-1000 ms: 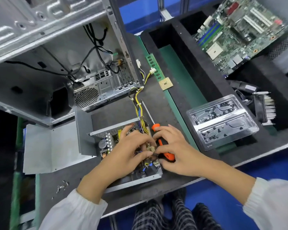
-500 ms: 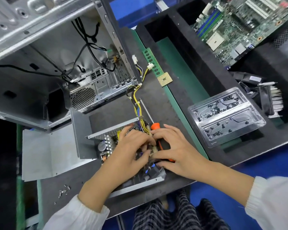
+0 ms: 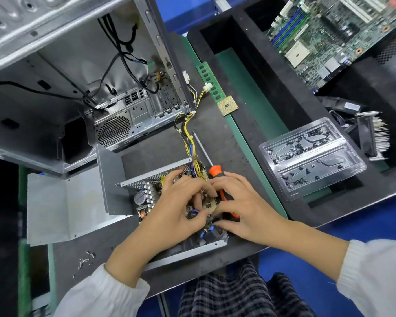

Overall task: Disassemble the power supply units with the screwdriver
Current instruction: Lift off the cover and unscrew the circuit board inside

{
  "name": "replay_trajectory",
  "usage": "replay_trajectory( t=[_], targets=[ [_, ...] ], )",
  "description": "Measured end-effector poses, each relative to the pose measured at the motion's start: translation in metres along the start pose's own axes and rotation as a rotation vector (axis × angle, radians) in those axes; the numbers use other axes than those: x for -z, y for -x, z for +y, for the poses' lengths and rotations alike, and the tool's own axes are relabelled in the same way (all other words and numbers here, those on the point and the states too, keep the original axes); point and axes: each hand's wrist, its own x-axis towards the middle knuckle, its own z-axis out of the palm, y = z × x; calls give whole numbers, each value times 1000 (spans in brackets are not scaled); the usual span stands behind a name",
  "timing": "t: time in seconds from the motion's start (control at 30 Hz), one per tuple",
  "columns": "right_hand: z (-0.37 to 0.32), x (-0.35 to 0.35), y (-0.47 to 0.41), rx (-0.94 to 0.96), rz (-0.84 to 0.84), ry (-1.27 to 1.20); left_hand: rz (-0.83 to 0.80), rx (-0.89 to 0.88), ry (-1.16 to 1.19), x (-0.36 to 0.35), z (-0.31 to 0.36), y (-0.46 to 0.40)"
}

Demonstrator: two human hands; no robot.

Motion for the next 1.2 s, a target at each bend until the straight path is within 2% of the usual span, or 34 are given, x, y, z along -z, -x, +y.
replay_trajectory(
  t=[0.27,0.43,0.6,0.73,0.87,1.0,1.13,1.2],
  targets=[
    [0,-1,-4,72,52,-20,-1,-2,-50,-2,1,-1],
    [1,-1,-4,-20,57,-27,10,-8,-74,-4,0,0],
    [4,-5,-3,98,57,36,11,-8,-77,-4,1,-2],
    [3,-3,-4,22,108,-10,8,1,-88,-4,0,-2],
    [4,-6,-3,149,119,48,13,-7,-103,-4,-1,-3],
    [2,-3,-5,65,148,19,15,-8,-98,-5,-1,-2],
    [4,-5,-4,164,146,62,18,-22,-101,-5,-2,-2],
    [4,-5,-7,40,231,-7,22,-39,-101,-6,-3,-2]
  ],
)
